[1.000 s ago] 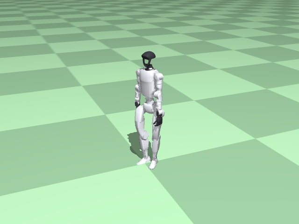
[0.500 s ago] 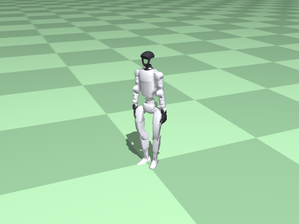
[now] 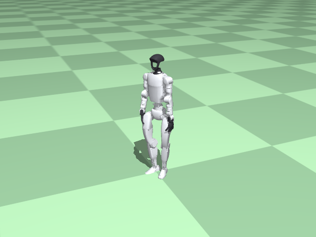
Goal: In place motions
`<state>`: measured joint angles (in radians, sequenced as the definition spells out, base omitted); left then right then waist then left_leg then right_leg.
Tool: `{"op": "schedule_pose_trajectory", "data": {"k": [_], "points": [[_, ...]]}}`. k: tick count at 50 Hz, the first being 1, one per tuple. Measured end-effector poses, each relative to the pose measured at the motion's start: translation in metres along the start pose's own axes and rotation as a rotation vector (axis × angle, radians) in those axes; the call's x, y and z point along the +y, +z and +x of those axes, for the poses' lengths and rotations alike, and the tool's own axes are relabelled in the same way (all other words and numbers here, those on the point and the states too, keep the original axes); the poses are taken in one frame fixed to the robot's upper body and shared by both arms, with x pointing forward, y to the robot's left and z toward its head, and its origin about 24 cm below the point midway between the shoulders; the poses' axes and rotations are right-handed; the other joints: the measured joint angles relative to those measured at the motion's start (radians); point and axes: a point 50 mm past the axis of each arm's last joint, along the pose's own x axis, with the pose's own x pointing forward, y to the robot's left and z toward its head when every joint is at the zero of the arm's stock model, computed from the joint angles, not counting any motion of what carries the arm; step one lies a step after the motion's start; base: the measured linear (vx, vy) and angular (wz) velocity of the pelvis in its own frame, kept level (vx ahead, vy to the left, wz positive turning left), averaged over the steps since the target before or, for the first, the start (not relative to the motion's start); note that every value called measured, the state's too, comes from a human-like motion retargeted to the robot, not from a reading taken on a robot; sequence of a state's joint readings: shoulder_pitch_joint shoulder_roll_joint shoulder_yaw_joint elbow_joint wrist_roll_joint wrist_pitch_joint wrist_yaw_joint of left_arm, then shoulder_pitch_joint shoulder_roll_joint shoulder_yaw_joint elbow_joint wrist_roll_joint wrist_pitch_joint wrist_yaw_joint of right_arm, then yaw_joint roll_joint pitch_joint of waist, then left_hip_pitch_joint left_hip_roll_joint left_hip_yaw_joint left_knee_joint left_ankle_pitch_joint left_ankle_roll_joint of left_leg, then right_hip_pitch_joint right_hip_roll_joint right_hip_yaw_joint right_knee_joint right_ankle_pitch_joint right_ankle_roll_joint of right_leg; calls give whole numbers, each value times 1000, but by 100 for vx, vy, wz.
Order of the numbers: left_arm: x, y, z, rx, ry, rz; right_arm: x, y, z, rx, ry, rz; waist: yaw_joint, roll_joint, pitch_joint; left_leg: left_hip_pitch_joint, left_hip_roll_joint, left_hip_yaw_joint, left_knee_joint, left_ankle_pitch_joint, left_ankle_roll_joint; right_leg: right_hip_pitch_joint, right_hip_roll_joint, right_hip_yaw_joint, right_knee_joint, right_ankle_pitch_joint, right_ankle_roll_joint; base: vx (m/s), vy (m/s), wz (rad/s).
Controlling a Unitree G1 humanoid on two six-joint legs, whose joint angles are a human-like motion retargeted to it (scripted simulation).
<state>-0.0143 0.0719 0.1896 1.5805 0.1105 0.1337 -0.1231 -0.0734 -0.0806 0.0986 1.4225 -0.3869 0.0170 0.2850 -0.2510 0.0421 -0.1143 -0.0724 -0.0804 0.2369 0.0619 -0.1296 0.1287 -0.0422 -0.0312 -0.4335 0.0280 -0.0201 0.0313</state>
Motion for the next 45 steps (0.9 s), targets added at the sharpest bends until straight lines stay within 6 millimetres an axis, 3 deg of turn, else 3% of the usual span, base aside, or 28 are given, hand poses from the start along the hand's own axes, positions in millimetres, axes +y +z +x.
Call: {"op": "schedule_pose_trajectory", "data": {"k": [5,9,13,17,20,23,28,35,40,43,45], "points": [[-3,76,-15,-227,-12,146,2,-80,-12,253,-28,199,-7,2,7,0,0,-6,0,0,1,4,1,-11,-2,-3,0,0,0,0],[-3,115,-29,-368,8,229,7,-128,-27,392,-70,343,-5,2,6,3,-1,-6,-2,0,1,7,1,-11,-3,-4,-3,0,0,0],[-2,132,-37,-445,28,268,10,-152,-37,464,-116,427,-2,3,6,3,0,-4,-2,0,0,8,1,-13,-4,-6,-5,0,0,0],[0,123,-33,-425,27,258,12,-152,-37,467,-126,449,0,6,7,3,1,-6,-1,1,0,9,1,-17,-4,-8,-6,0,0,0],[-1,103,-24,-358,10,231,10,-141,-32,435,-124,426,4,8,7,2,0,-7,-2,2,0,10,1,-20,-5,-8,-6,0,0,0],[-2,64,-11,-227,-14,177,5,-113,-22,355,-114,358,13,12,5,3,0,-6,-4,3,-1,10,1,-18,-5,-8,-5,0,0,0],[0,-13,1,21,-30,57,-4,-45,-6,149,-68,201,20,19,0,4,-1,-1,-4,-1,-2,5,2,-8,-5,-4,-5,0,0,0],[0,-110,-4,297,-65,-46,-2,67,-4,-197,0,-31,0,36,-1,8,5,10,-6,-4,-5,-3,8,13,-2,-1,-5,0,0,0],[1,-138,-9,367,-71,-36,7,117,-13,-376,39,-140,-2,36,-5,11,6,15,-6,-5,-6,-2,8,15,-3,2,-5,0,0,0],[-2,-131,-7,347,-59,-60,9,124,-16,-408,39,-184,-4,33,-8,10,6,12,-5,-5,-6,-1,8,13,-3,2,-5,0,0,0],[-5,-116,-3,302,-48,-85,9,122,-15,-403,35,-206,-5,29,-10,10,5,10,-4,-5,-6,0,7,12,-2,2,-5,0,0,0]]}}
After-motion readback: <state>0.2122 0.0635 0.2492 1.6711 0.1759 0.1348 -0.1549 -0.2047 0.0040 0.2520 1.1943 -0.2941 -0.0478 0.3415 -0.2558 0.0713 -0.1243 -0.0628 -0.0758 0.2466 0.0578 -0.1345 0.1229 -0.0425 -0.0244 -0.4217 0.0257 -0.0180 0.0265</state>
